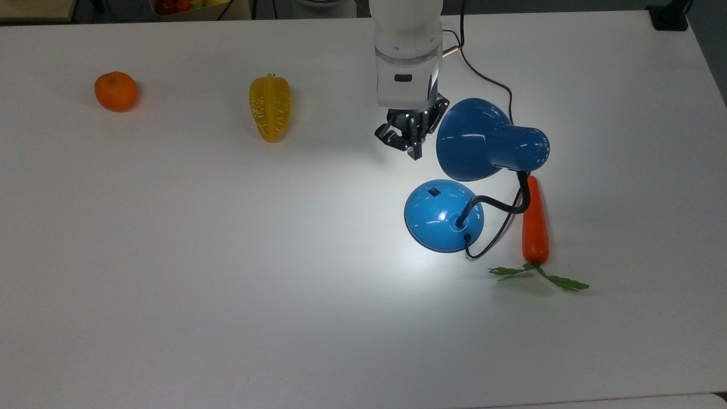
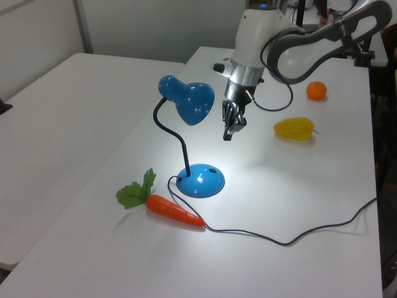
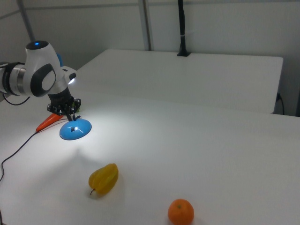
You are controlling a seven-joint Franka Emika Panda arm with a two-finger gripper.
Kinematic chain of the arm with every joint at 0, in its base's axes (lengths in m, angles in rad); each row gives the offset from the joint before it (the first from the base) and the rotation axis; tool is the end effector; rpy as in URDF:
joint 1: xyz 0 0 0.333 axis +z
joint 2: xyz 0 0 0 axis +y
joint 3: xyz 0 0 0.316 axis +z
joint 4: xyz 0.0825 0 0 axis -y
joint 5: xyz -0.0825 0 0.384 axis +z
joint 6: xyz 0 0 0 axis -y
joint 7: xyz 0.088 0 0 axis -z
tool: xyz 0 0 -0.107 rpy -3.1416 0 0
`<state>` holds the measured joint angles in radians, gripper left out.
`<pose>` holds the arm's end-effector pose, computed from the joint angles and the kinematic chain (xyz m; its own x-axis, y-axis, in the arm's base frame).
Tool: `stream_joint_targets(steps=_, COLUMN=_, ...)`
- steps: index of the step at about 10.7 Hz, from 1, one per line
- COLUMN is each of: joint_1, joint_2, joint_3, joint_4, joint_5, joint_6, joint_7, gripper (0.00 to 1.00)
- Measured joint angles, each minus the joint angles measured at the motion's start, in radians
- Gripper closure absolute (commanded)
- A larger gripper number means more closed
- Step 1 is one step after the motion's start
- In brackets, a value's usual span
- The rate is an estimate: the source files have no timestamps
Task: Turn off lamp
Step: 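Lower the gripper onto the switch on the lamp base and press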
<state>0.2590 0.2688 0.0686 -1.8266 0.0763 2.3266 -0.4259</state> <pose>0.6134 0.2067 0.4113 0.7389 0.6290 0.2415 0.6448 -0.7641 0.0172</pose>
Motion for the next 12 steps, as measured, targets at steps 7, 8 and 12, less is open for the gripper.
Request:
stream_joint_targets(steps=7, joint_1=0.033, joint_2=0.096, joint_3=0.001, joint_4=-0.064, joint_5=0.0, joint_6=0.259, joint_7=0.001, gripper=1.0)
stream_joint_targets(steps=8, joint_1=0.033, joint_2=0.1, joint_3=0.004, joint_4=-0.087, joint_5=0.0, joint_6=0.303, joint_7=0.001, gripper=1.0)
stream_joint_targets(steps=12, joint_1=0.034, joint_2=0.112, joint_3=0.011, joint_4=-0.098, joint_5=0.0, joint_6=0.34, joint_7=0.008, gripper=1.0)
